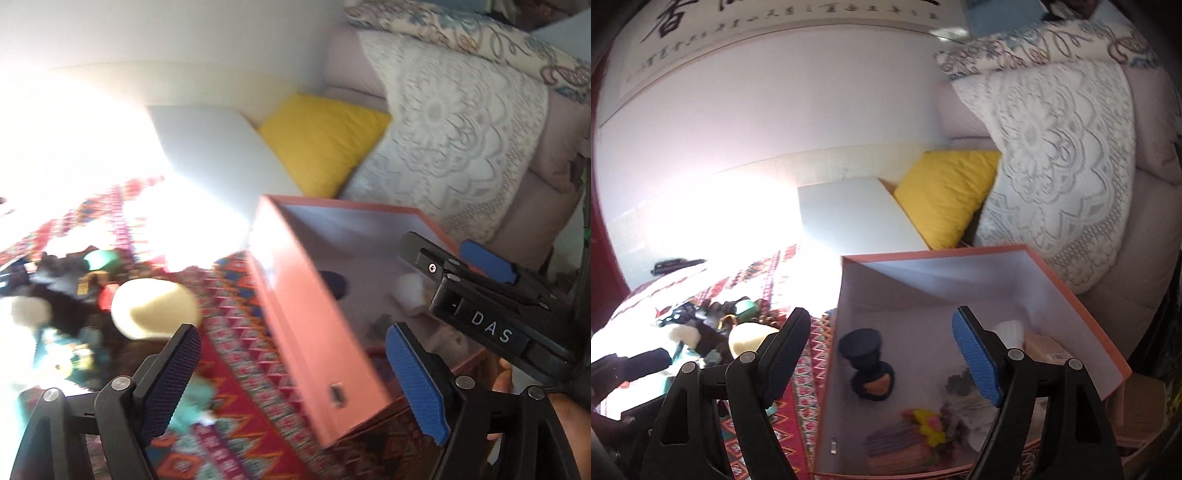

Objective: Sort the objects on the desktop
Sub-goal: 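Grasp the teal oval case with the left gripper while the right grasps the pink-green tube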

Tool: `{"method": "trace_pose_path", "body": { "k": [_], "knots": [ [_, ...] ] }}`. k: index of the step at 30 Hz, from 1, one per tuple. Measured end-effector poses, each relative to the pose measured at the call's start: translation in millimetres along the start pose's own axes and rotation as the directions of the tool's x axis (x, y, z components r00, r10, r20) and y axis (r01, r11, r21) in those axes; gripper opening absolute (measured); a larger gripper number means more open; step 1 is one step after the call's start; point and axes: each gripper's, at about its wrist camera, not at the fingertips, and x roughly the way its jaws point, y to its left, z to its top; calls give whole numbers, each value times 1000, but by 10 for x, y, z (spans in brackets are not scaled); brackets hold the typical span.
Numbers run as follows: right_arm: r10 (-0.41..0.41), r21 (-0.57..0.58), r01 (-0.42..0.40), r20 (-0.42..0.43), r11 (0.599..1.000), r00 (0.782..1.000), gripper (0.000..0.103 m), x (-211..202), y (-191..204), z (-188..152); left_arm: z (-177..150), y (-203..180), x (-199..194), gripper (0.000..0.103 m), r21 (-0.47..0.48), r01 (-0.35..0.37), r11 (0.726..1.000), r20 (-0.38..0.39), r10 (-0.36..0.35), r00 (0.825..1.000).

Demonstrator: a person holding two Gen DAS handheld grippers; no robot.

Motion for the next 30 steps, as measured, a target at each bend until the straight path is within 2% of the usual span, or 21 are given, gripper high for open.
{"method": "trace_pose_path", "body": {
  "k": [4, 8, 10, 13, 15, 18, 21, 23, 26, 28, 30],
  "knots": [
    [99, -159, -96, 15, 983, 995, 82, -49, 797, -22, -171, 561, -385, 88, -40, -106, 994, 13, 107, 994],
    [195, -303, -205, -64, 931, 979, 82, 8, 1524, -223, -529, 1173, -637, 90, -95, -212, 973, -39, 210, 977],
    [204, -365, -239, -131, 900, 970, 82, 99, 1811, -368, -758, 1467, -673, 90, -101, -262, 960, -98, 253, 963],
    [160, -416, -247, -233, 875, 959, 81, 269, 2056, -650, -1103, 1857, -701, 90, -139, -313, 939, -182, 286, 941],
    [145, -412, -263, -295, 872, 945, 81, 418, 2107, -805, -1274, 2059, -705, 90, -187, -333, 924, -213, 292, 932],
    [119, -401, -280, -381, 872, 917, 80, 688, 2070, -987, -1414, 2223, -658, 90, -271, -319, 908, -234, 259, 937],
    [94, -351, -275, -453, 895, 887, 80, 920, 1945, -1055, -1377, 2221, -517, 90, -315, -280, 907, -231, 213, 949],
    [77, -328, -256, -473, 909, 877, 81, 1022, 1834, -1077, -1297, 2167, -376, 90, -316, -286, 904, -235, 218, 947],
    [51, -316, -233, -493, 920, 868, 82, 1158, 1662, -1127, -1201, 2067, -97, 90, -284, -329, 900, -268, 255, 929],
    [63, -281, -243, -525, 929, 849, 82, 1278, 1554, -1151, -1154, 2033, 104, 90, -255, -363, 896, -299, 284, 911],
    [85, -236, -254, -555, 938, 828, 82, 1402, 1474, -1168, -1139, 2045, 299, 90, -219, -406, 887, -338, 322, 885]
  ]
}}
